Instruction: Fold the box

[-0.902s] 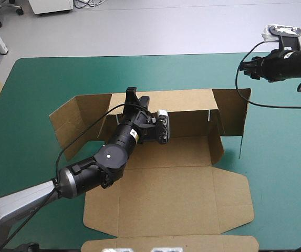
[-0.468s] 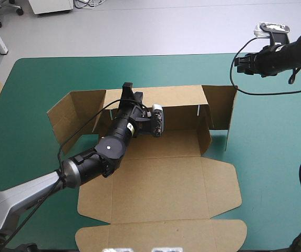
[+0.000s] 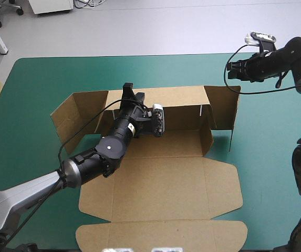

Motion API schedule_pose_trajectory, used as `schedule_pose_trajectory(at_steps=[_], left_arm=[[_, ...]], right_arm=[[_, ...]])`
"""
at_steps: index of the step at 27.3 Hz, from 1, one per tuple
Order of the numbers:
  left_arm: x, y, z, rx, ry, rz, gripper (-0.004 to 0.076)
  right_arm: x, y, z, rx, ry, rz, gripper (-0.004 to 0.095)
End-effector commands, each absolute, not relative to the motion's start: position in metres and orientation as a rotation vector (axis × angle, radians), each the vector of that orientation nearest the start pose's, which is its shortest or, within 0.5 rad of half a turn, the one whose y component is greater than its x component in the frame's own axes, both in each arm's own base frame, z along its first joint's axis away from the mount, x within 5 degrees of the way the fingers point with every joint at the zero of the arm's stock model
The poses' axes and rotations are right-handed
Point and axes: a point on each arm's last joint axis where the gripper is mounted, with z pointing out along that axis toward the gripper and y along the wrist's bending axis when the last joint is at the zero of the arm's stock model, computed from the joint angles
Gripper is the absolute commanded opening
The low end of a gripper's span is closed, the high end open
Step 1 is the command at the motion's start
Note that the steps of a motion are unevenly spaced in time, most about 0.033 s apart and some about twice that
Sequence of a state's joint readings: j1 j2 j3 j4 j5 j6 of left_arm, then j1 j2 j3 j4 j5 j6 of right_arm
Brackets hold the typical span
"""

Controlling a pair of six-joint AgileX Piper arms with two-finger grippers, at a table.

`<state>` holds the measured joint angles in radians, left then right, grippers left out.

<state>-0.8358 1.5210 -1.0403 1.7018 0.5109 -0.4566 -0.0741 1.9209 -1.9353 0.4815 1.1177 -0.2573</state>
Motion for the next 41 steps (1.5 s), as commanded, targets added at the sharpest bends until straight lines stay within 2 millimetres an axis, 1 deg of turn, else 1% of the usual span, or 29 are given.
schedule_pose_trajectory(at_steps=[1,4,7,10,17,20,22,25,27,29,32,35,36,41], left_arm=[[0.262,-0.218,0.324,1.387,1.219,0.838,-0.001],[0.266,-0.221,0.317,1.401,1.232,0.855,-0.001],[0.267,-0.221,0.314,1.405,1.238,0.865,-0.001],[0.267,-0.221,0.314,1.408,1.227,0.874,-0.001],[0.268,-0.219,0.315,1.389,1.239,0.895,-0.001],[0.268,-0.22,0.314,1.393,1.24,0.895,-0.001],[0.268,-0.22,0.314,1.393,1.24,0.892,-0.001],[0.268,-0.22,0.313,1.385,1.248,0.884,-0.001],[0.268,-0.22,0.313,1.385,1.248,0.884,-0.001],[0.268,-0.22,0.313,1.385,1.248,0.884,-0.001],[0.268,-0.22,0.313,1.386,1.248,0.883,-0.001],[0.268,-0.22,0.313,1.386,1.248,0.883,-0.001],[0.268,-0.22,0.313,1.386,1.248,0.883,-0.001],[0.268,-0.22,0.313,1.385,1.248,0.884,-0.001]], right_arm=[[0.415,0.011,0.39,-0.167,2.363,0.543,0.0417],[0.413,0.012,0.388,-0.189,2.392,0.557,0.0394],[0.41,0.013,0.387,-0.208,2.423,0.575,0.0391],[0.407,0.014,0.385,-0.239,2.447,0.584,0.0391],[0.409,0.014,0.386,-0.231,2.425,0.583,0.039],[0.405,0.016,0.382,-0.255,2.462,0.621,0.039],[0.403,0.019,0.38,-0.279,2.451,0.666,0.0376],[0.396,0.023,0.38,-0.299,2.434,0.726,0.0325],[0.389,0.025,0.38,-0.318,2.43,0.738,0.0312],[0.38,0.025,0.377,-0.329,2.43,0.727,0.031],[0.372,0.026,0.373,-0.324,2.42,0.718,0.031],[0.364,0.026,0.364,-0.32,2.425,0.713,0.031],[0.359,0.026,0.358,-0.313,2.422,0.702,0.031],[0.342,0.032,0.353,-0.35,2.305,0.743,0.031]])
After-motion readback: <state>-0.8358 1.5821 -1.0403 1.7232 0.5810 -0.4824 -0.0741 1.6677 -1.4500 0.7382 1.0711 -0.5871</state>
